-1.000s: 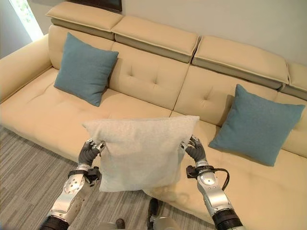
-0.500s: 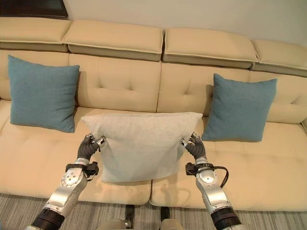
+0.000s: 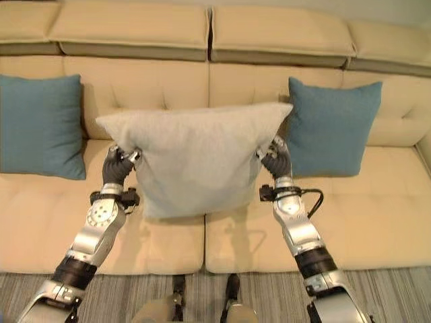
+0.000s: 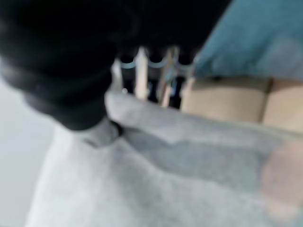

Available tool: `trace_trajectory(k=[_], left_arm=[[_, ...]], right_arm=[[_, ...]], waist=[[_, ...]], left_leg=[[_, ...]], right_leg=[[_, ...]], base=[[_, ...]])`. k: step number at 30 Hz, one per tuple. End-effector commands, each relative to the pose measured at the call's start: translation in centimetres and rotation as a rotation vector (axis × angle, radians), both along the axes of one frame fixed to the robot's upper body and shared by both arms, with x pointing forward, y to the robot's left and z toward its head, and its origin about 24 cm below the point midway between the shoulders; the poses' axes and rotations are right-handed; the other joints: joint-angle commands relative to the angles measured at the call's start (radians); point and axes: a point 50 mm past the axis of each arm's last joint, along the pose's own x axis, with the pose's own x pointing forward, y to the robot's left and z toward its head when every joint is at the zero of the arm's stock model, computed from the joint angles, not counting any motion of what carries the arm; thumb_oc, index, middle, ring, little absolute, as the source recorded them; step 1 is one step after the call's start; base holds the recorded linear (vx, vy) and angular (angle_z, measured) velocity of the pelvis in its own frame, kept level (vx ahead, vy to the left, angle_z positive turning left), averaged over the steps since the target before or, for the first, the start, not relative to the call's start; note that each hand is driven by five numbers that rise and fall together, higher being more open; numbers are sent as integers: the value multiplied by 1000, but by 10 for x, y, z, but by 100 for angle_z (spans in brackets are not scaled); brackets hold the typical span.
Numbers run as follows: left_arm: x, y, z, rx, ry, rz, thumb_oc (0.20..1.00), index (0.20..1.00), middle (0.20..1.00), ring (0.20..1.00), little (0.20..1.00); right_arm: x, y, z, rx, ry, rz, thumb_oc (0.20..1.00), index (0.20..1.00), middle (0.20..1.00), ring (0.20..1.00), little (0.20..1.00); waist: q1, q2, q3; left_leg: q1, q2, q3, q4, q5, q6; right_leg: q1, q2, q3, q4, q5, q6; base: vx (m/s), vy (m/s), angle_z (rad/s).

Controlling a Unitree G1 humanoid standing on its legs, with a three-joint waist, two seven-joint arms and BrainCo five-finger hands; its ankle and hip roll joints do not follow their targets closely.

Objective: Pick up all the scattered cushions and arrange them neatly on the sofa.

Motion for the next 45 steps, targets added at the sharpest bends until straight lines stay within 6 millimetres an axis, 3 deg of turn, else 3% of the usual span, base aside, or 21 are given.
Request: trace_trajectory(k=[1, 2, 4, 8, 9, 15, 18, 29, 36, 41, 42, 43, 44, 45], left_arm=[[14, -41, 87, 27, -367, -145, 200, 200, 200, 200, 200], [24, -43, 106, 67, -404, -122, 200, 200, 200, 200, 200], [28, -42, 116, 87, -424, -107, 200, 200, 200, 200, 200], [40, -45, 159, 163, -506, -68, 200, 200, 200, 200, 200], [40, -45, 159, 163, -507, -68, 200, 200, 200, 200, 200], [52, -43, 211, 243, -562, 6, 200, 200, 200, 200, 200], [53, -41, 220, 267, -573, 22, 200, 200, 200, 200, 200], [59, -37, 215, 273, -527, 24, 200, 200, 200, 200, 200], [69, -30, 201, 268, -451, 54, 200, 200, 200, 200, 200], [76, -14, 193, 270, -387, 130, 200, 200, 200, 200, 200], [76, -14, 193, 270, -388, 130, 275, 275, 275, 275, 275], [79, -8, 193, 268, -362, 164, 592, 592, 592, 592, 592], [80, -6, 195, 271, -353, 183, 1000, 1000, 1000, 1000, 1000], [80, -4, 199, 277, -356, 200, 1000, 1000, 1000, 1000, 1000]], right_arm=[[9, 45, 92, 3, -351, 167, 200, 200, 200, 200, 200], [17, 47, 114, -14, -397, 151, 200, 200, 200, 200, 200], [20, 48, 123, -23, -409, 144, 200, 200, 200, 200, 200], [31, 55, 162, -57, -470, 122, 200, 200, 200, 200, 200], [31, 55, 163, -57, -472, 122, 200, 200, 200, 200, 200], [40, 65, 191, -75, -492, 104, 200, 200, 200, 200, 200], [42, 70, 193, -69, -483, 113, 200, 200, 200, 200, 200], [49, 73, 189, -125, -431, 129, 200, 200, 200, 200, 200], [55, 60, 196, -189, -418, 50, 200, 200, 200, 200, 200], [62, 44, 198, -303, -386, -86, 200, 200, 200, 200, 200], [62, 45, 198, -303, -387, -86, 260, 260, 260, 260, 260], [66, 38, 198, -352, -358, -138, 752, 752, 752, 752, 752], [68, 37, 199, -376, -348, -161, 1000, 1000, 1000, 1000, 1000], [69, 34, 201, -397, -341, -188, 1000, 1000, 1000, 1000, 1000]], waist=[[2, -24, 8], [4, -19, 21], [4, -18, 21], [5, -15, 45], [5, -15, 46], [4, -12, 73], [6, -9, 83], [16, -20, 93], [25, -30, 113], [38, -34, 134], [37, -34, 134], [43, -31, 132], [44, -29, 132], [46, -28, 136]], left_leg=[[-80, 12, -48, 160, -162, -57], [-126, 9, -51, 182, -162, -58], [-144, 7, -52, 189, -161, -58], [-185, 4, -53, 200, -155, -62], [-186, 4, -53, 201, -155, -62], [-223, -5, -55, 198, -147, -65], [-238, -7, -56, 201, -146, -64], [-298, -15, -59, 209, -144, -63], [-346, -20, -72, 206, -132, -67], [-387, -26, -84, 218, -129, -64], [-388, -26, -85, 218, -129, -64], [-381, -24, -96, 219, -160, -69], [-383, -24, -98, 218, -160, -69], [-384, -26, -101, 217, -161, -68]], right_leg=[[-83, -36, 24, 133, -63, 54], [-131, -36, 30, 157, -60, 53], [-150, -37, 32, 163, -58, 53], [-195, -47, 39, 178, -50, 59], [-196, -47, 39, 178, -50, 59], [-229, -54, 45, 169, -28, 73], [-243, -58, 47, 166, -19, 77], [-285, -67, 46, 142, 11, 89], [-325, -70, 37, 138, 19, 91], [-350, -74, 31, 141, 22, 94], [-351, -74, 31, 141, 22, 94], [-346, -68, 35, 143, 2, 100], [-349, -69, 34, 143, 0, 100], [-350, -70, 33, 143, 0, 100]], base=[[-121, 15, 1], [-88, 29, 2], [-50, 25, -2], [-24, 31, -5], [-23, 38, 0], [1, 21, 4], [11, 45, 0], [6, 9, -1], [-9, -3, 3], [-14, -7, 7], [88, -13, 2], [97, 2, 1], [95, 6, 2], [7, 8, 4]])
